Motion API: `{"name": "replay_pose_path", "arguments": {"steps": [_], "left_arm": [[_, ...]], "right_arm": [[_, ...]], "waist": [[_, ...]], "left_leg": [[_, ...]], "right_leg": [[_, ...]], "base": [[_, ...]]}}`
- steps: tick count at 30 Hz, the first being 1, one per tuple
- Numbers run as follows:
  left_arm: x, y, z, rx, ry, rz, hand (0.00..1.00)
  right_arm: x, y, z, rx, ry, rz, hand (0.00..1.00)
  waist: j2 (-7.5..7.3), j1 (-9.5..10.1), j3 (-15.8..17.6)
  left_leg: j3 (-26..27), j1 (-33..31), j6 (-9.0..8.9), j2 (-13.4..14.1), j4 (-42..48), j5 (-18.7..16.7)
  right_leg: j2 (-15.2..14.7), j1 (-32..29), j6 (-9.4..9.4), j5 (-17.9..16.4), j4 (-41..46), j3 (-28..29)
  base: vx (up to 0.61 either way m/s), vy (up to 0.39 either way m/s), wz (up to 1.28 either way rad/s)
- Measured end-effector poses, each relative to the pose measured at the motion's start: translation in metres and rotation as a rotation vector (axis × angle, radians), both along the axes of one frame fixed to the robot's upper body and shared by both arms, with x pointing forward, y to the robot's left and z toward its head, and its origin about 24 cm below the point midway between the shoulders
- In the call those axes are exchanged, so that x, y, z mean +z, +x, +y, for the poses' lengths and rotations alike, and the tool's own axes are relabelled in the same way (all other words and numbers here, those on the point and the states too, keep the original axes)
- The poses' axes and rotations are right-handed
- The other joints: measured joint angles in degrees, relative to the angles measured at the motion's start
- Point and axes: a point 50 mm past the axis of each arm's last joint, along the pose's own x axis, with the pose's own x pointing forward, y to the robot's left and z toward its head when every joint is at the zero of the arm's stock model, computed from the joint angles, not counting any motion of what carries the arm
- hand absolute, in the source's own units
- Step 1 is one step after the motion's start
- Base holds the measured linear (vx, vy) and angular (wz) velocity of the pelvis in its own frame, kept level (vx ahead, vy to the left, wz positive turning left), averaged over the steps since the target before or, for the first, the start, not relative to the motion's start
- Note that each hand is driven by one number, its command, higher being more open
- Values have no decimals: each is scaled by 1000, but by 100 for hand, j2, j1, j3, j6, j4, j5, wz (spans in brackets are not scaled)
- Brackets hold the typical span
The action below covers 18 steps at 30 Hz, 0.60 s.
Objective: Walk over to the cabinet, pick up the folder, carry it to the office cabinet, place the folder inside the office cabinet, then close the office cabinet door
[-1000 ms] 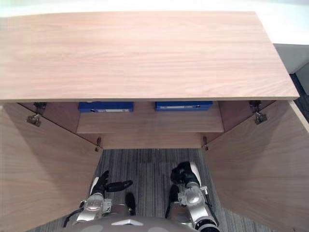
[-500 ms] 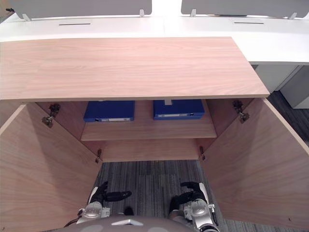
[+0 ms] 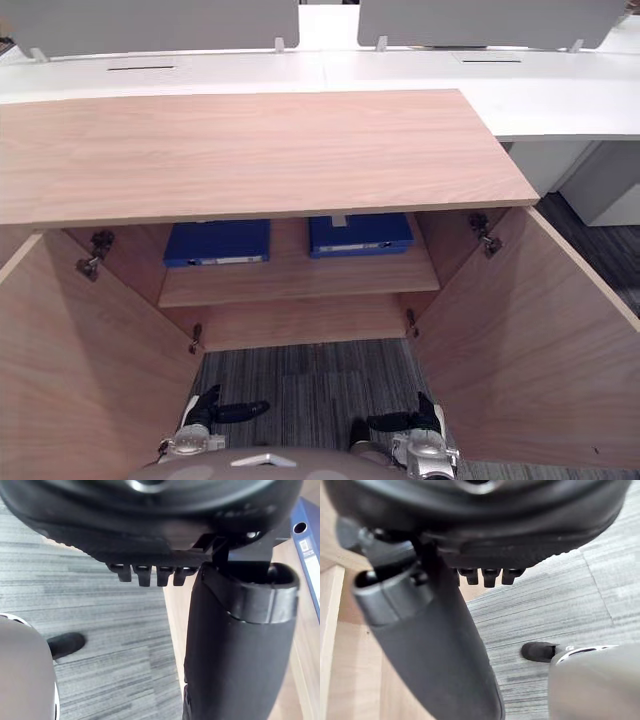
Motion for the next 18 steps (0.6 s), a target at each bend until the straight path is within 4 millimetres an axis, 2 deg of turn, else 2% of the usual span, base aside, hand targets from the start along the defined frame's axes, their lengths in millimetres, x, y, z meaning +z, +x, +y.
{"name": "replay_pose_path", "arguments": {"steps": [5,8,14,18], "left_arm": [[0,-1,5,-2,16,7,100],[1,-1,8,-12,32,11,100],[2,4,7,-28,43,1,100],[3,11,-1,-31,29,-20,100]], "right_arm": [[2,-7,-11,-141,1,-20,100],[8,-10,-24,-252,-22,-75,100],[32,-9,-48,-502,-89,-259,100],[49,-1,-57,-541,-147,-354,100]], "waist": [[42,-96,-27],[83,-231,-42],[163,-537,-38],[248,-613,9]], "left_leg": [[513,63,-33,79,394,-389],[906,47,-72,142,544,-568],[1674,114,-88,199,613,-753],[2154,251,-108,234,634,-787]], "right_leg": [[102,-52,1,0,7,509],[205,-274,0,3,83,919],[461,-655,3,74,169,1740],[616,-843,-2,83,311,2266]], "base": [[46,23,-57],[45,15,-74],[47,31,-76],[33,16,-71]]}}
